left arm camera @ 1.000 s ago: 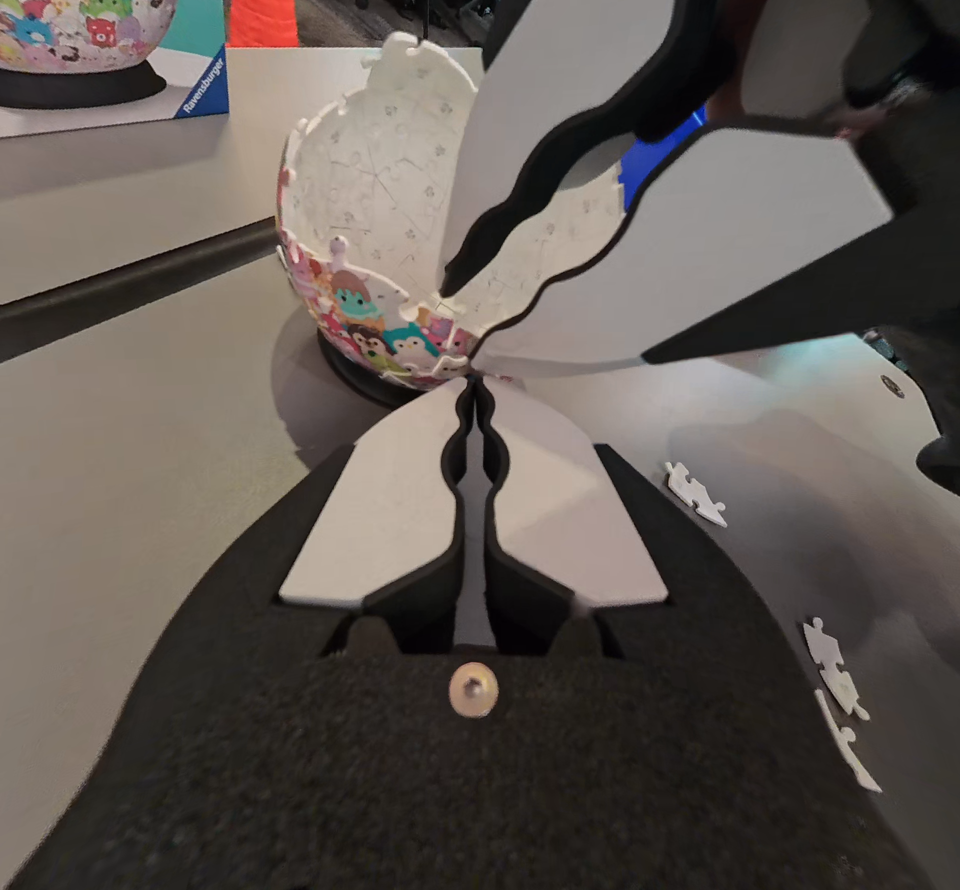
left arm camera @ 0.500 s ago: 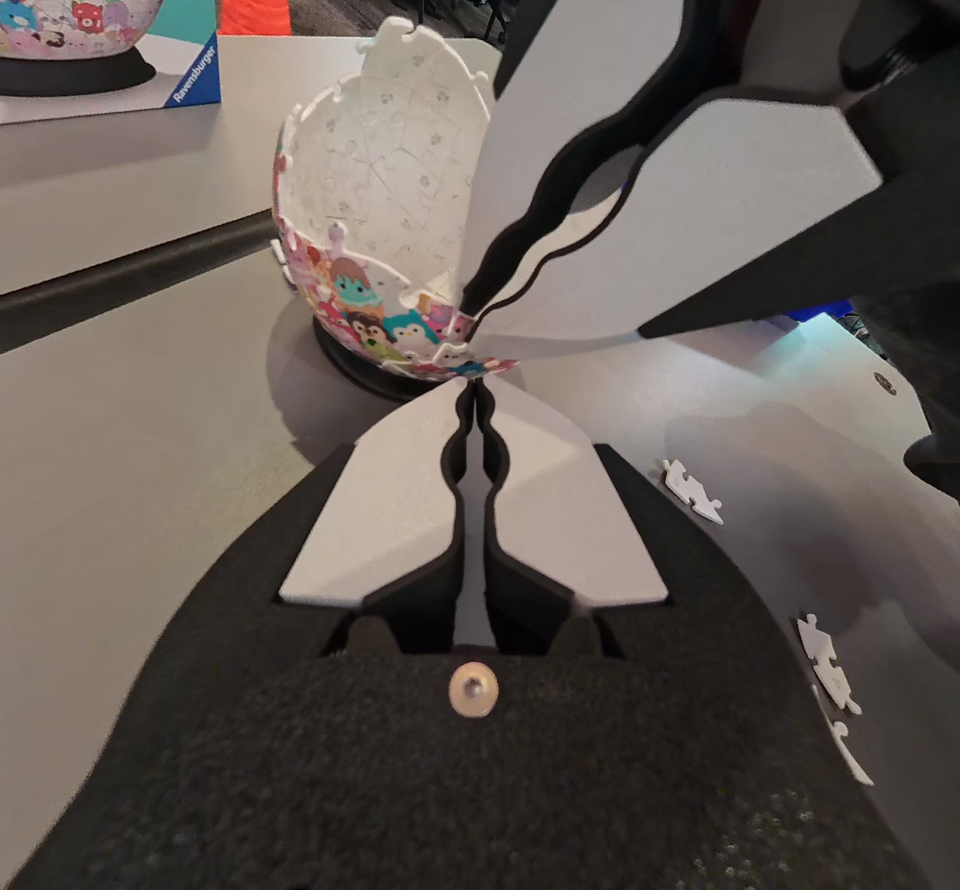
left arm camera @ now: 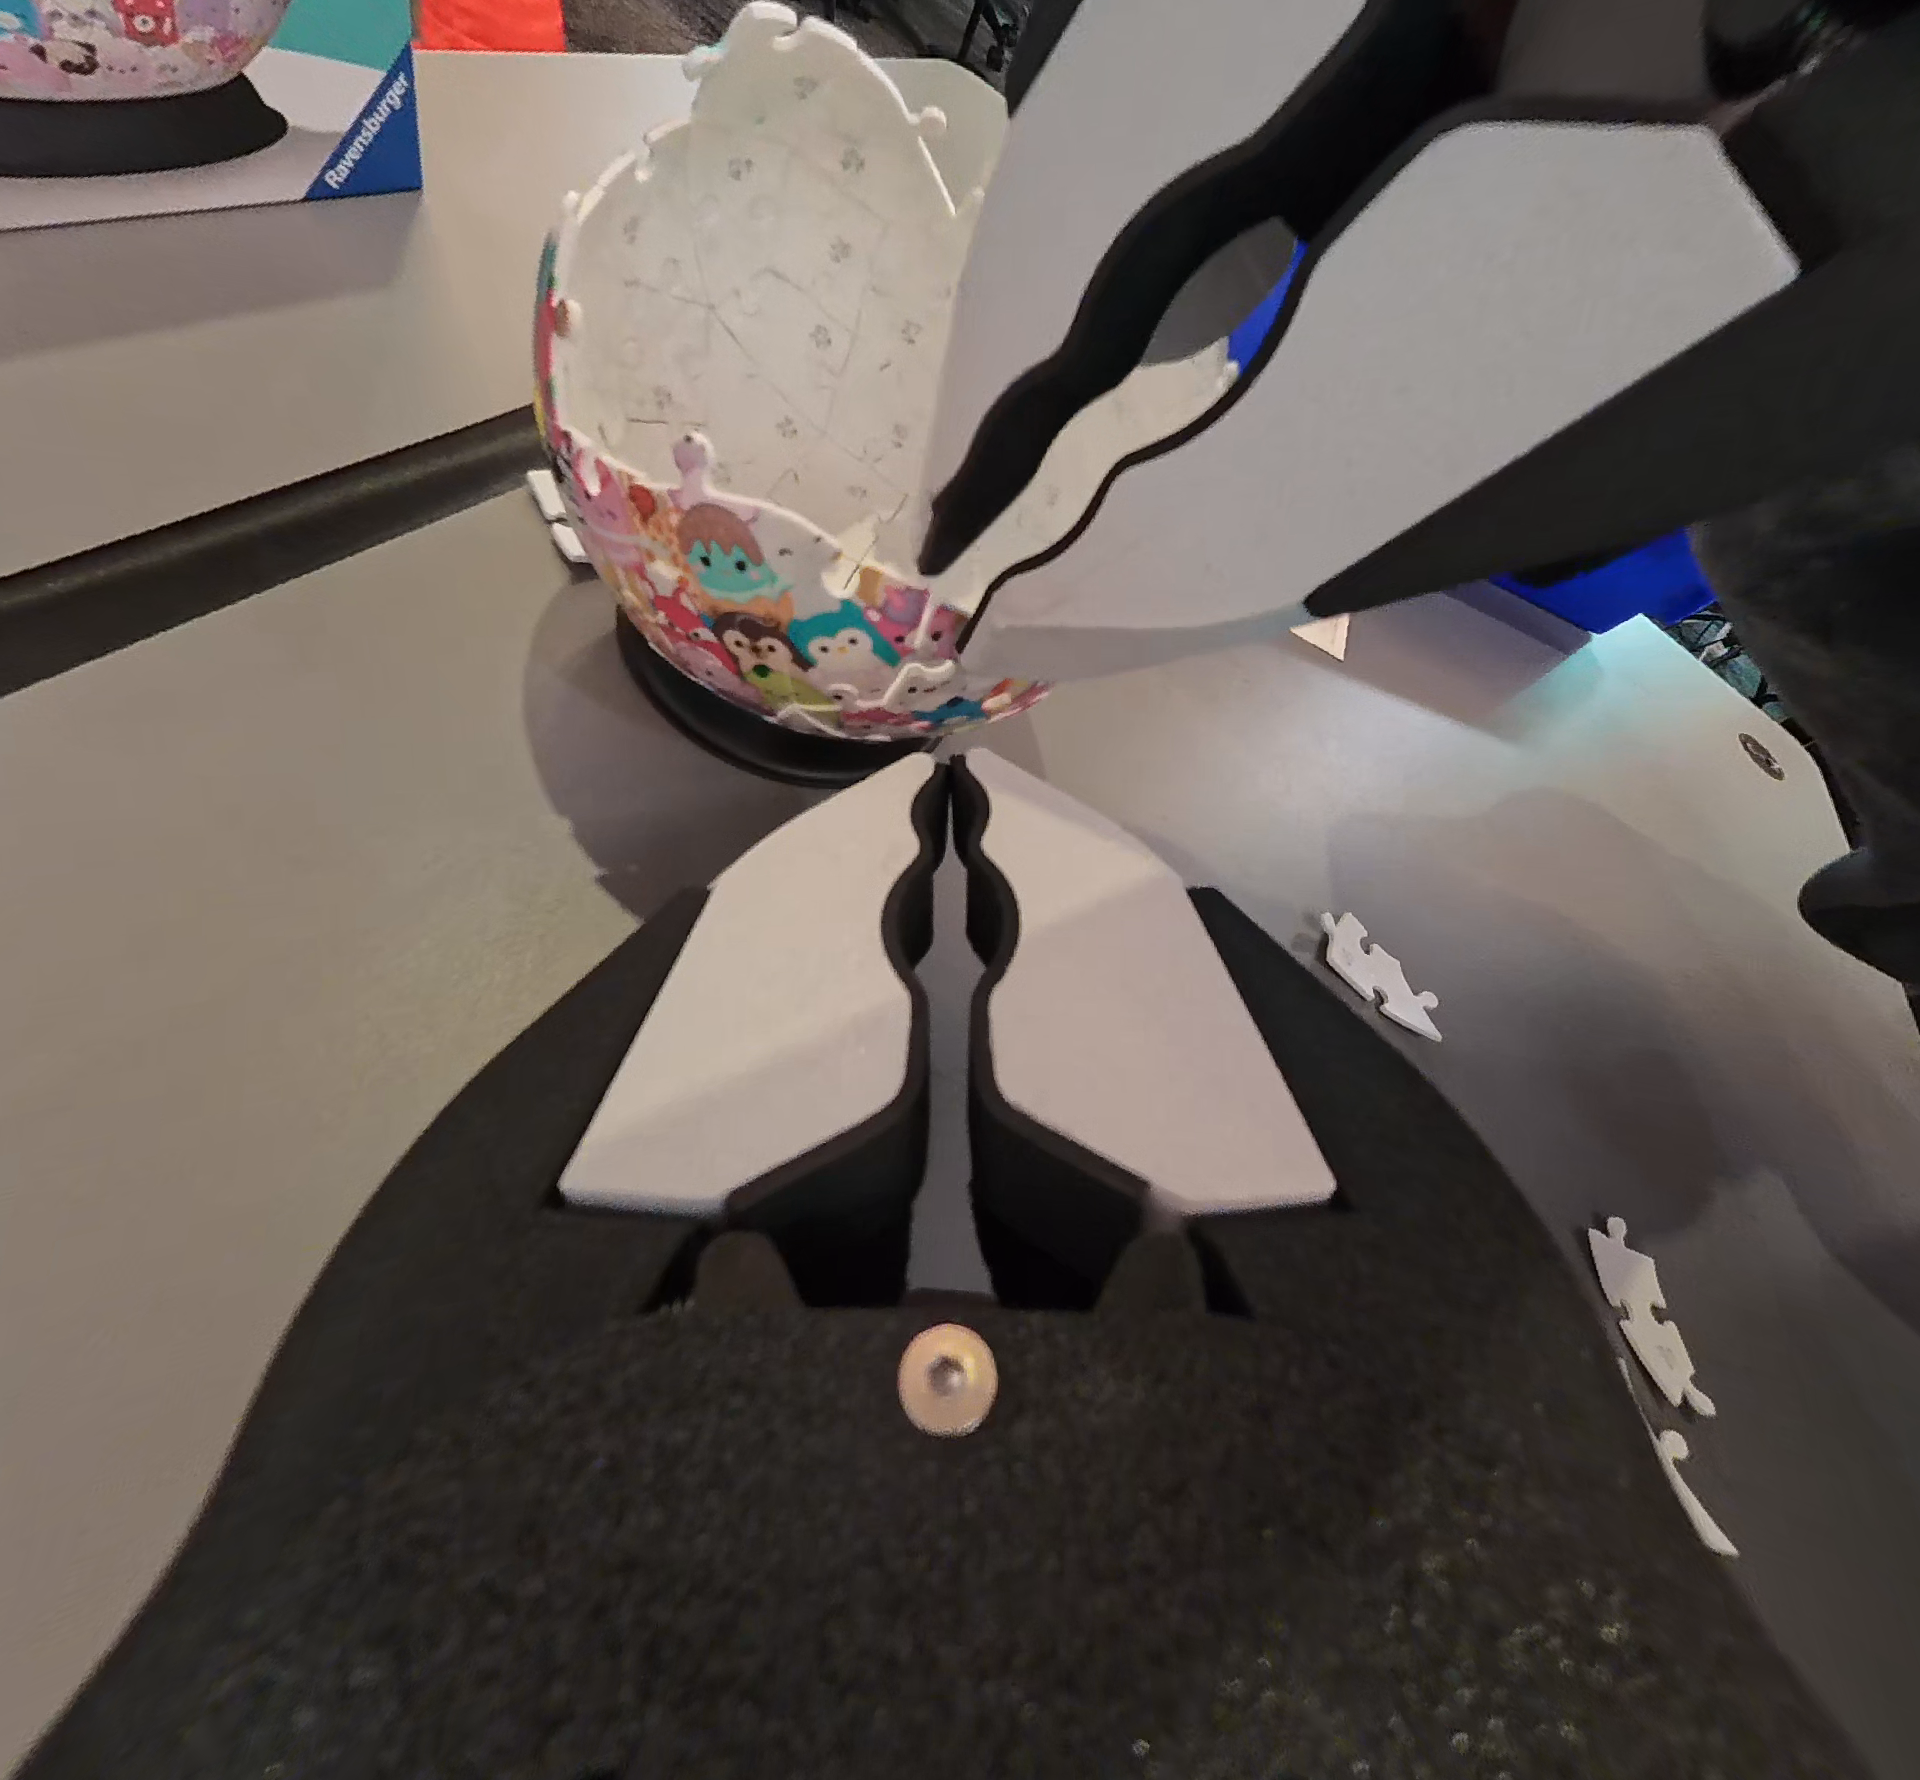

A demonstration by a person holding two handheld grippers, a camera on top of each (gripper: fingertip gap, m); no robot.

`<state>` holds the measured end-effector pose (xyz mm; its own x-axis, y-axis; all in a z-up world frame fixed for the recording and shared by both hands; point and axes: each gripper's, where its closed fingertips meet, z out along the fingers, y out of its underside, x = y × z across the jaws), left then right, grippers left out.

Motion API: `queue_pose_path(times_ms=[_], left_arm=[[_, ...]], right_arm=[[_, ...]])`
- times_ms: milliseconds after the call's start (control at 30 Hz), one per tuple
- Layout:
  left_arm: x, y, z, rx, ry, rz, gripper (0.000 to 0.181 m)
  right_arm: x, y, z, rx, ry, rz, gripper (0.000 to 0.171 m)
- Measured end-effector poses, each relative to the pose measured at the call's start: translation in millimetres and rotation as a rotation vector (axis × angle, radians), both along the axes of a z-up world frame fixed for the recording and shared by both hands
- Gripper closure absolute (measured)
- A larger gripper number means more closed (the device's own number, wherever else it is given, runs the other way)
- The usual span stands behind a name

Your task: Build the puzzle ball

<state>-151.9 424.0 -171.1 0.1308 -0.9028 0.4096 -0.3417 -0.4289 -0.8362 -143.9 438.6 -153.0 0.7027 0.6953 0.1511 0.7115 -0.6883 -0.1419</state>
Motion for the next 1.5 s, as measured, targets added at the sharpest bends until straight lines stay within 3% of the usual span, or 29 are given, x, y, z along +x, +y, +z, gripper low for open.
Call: queue_pose_path(times_ms=[200, 367, 767, 967, 1100, 1500], left_arm=[[0, -1, 0, 0.001, 0.002, -0.004, 0.181], [0, -1, 0, 0.0, 0.002, -0.005, 0.181], [2, -4, -1, 0.005, 0.008, -0.025, 0.181], [3, -4, -1, 0.006, 0.007, -0.025, 0.181], [2, -4, 0, -0.005, 0.0, -0.023, 0.181], [3, -5, -1, -0.003, 0.004, -0.032, 0.181]], right_arm=[[-5, 1, -2, -0.01, 0.03, -0.011, 0.15], [-5, 4, -4, -0.004, 0.02, -0.011, 0.162], [-2, 0, -5, -0.036, 0.054, -0.033, 0.167], [-1, -1, -5, -0.024, 0.022, -0.003, 0.165], [2, -3, -1, -0.016, 0.004, 0.008, 0.153], [11, -21, -10, -0.073, -0.073, 0.009, 0.155]])
